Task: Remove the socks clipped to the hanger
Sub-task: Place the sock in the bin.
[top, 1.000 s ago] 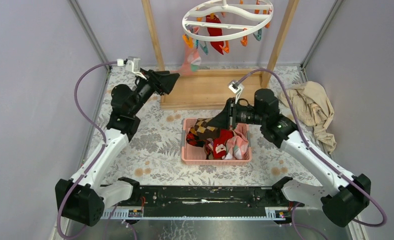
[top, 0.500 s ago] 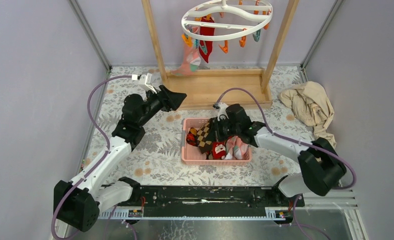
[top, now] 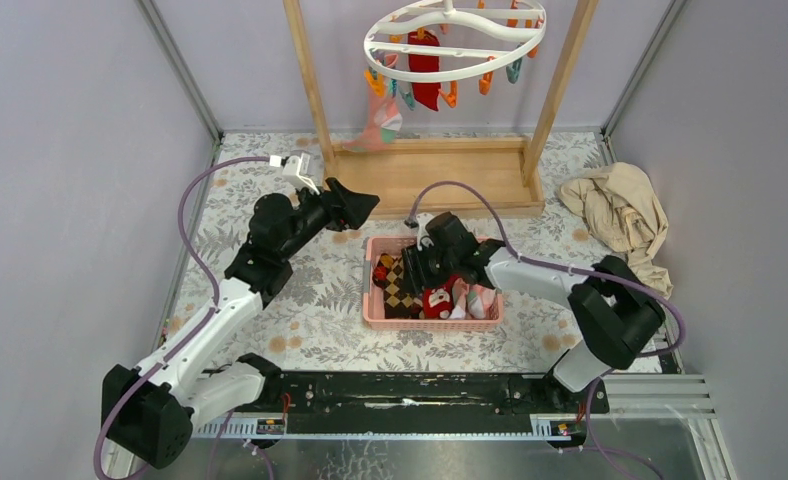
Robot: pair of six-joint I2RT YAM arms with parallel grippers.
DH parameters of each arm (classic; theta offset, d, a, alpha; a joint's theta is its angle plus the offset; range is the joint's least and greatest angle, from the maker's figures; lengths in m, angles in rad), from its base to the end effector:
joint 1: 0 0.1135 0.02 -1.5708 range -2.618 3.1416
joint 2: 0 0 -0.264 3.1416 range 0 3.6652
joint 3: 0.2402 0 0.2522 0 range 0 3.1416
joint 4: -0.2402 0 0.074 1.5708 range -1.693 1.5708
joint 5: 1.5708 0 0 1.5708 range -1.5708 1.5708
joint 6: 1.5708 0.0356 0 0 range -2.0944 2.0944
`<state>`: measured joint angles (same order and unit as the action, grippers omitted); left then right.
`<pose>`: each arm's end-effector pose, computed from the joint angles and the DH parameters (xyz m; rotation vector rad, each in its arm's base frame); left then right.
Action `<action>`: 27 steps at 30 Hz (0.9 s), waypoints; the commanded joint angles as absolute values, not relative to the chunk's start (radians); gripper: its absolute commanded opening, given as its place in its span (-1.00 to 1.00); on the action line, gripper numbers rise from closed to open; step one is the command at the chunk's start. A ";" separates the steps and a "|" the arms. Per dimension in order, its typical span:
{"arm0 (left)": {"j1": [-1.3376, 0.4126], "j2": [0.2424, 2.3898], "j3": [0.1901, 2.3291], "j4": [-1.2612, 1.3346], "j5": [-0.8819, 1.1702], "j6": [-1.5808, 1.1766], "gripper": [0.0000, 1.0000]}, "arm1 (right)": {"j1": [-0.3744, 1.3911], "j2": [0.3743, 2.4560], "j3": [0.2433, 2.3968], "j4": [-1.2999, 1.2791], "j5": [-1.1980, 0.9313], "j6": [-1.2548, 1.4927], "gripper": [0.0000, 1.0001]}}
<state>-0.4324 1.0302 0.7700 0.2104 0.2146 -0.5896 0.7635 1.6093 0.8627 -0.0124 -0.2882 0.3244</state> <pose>0.2192 -0.1095 0.3294 0.0402 1.7064 -0.9496 0.2308 0.2349 0.1806 -0.6841 2.3629 0.8509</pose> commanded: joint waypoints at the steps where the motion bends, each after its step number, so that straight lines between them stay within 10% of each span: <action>1: -0.439 0.998 0.792 0.181 0.175 -0.558 0.59 | 0.769 1.469 0.996 -0.163 -0.238 0.241 0.16; 5: -0.440 0.985 0.808 0.148 0.155 -0.543 0.96 | 0.770 1.375 1.042 -0.244 -0.210 0.218 0.38; 27: -0.443 0.940 0.863 -0.111 0.084 -0.543 0.97 | 0.769 1.312 0.810 -0.152 -0.034 0.302 0.55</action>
